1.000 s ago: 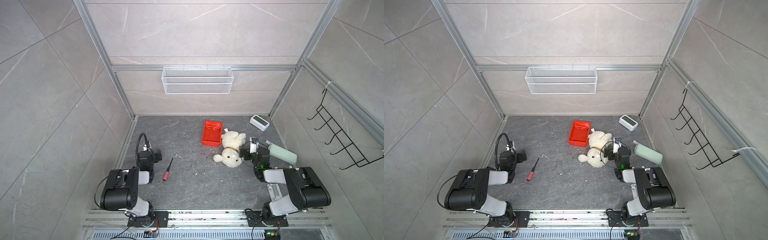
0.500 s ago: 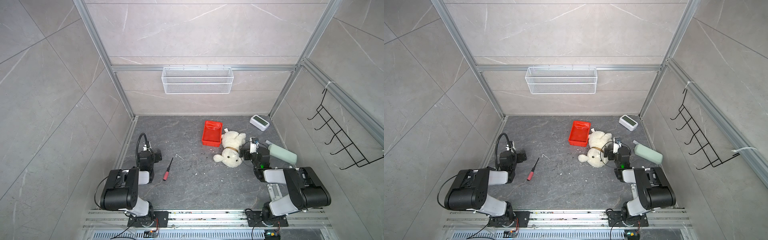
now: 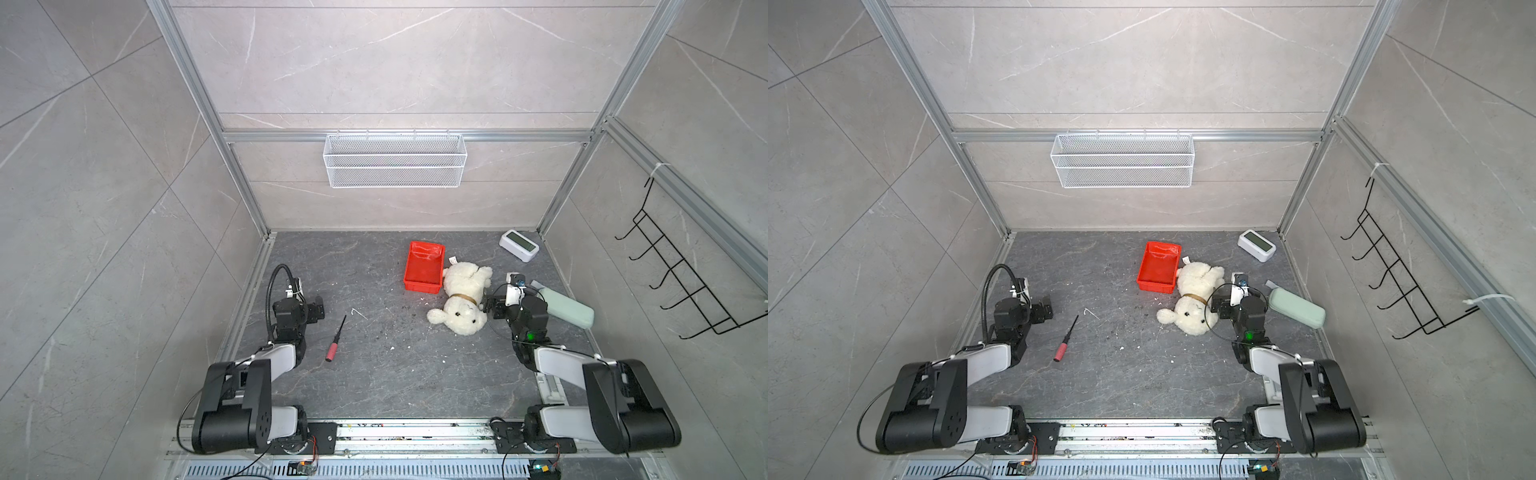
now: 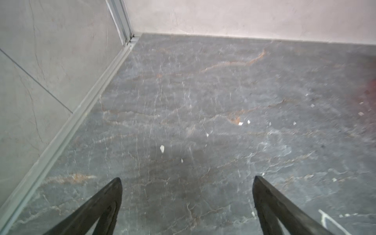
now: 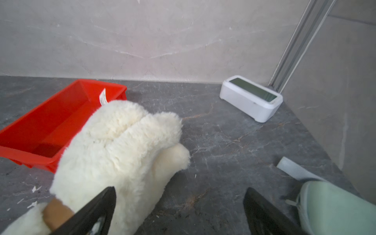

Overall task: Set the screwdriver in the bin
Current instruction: 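Move the left gripper over the red-handled screwdriver while the right arm reaches forward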

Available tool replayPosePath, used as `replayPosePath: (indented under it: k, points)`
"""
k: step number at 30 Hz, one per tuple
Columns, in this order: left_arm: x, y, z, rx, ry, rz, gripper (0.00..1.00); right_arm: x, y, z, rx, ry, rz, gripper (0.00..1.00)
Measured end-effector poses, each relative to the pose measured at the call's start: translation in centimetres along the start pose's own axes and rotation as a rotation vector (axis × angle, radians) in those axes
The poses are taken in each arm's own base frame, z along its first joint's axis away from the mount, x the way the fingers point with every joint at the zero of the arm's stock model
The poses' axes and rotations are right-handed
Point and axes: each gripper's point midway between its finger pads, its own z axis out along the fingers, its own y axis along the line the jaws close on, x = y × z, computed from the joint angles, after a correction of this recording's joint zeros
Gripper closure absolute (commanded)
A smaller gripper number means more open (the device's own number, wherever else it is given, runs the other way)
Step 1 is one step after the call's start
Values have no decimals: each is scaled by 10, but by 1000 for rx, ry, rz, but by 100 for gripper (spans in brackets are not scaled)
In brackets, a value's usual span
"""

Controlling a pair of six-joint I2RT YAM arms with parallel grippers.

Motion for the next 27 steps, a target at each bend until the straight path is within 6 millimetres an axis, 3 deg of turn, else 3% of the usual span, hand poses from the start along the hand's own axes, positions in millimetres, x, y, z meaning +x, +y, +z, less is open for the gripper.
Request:
replayPosePath:
  k: [5,12,16,20,27]
  points:
    - [-36,-15,-18,49,-32,15,0,-25,1,-17,-2,-38,4,1]
    - [-47,-66,-42,186,62,116,0,-71,28,-33,-108,-71,-11,1]
    - [-50,-101,-62,267,128,199,0,-89,59,-46,-227,-65,-43,1]
    - [-44,-123,-85,317,216,240,0,-93,99,-64,-381,-25,-119,1]
    - [-17,-117,-113,294,437,219,0,-85,179,-107,-694,44,-318,1]
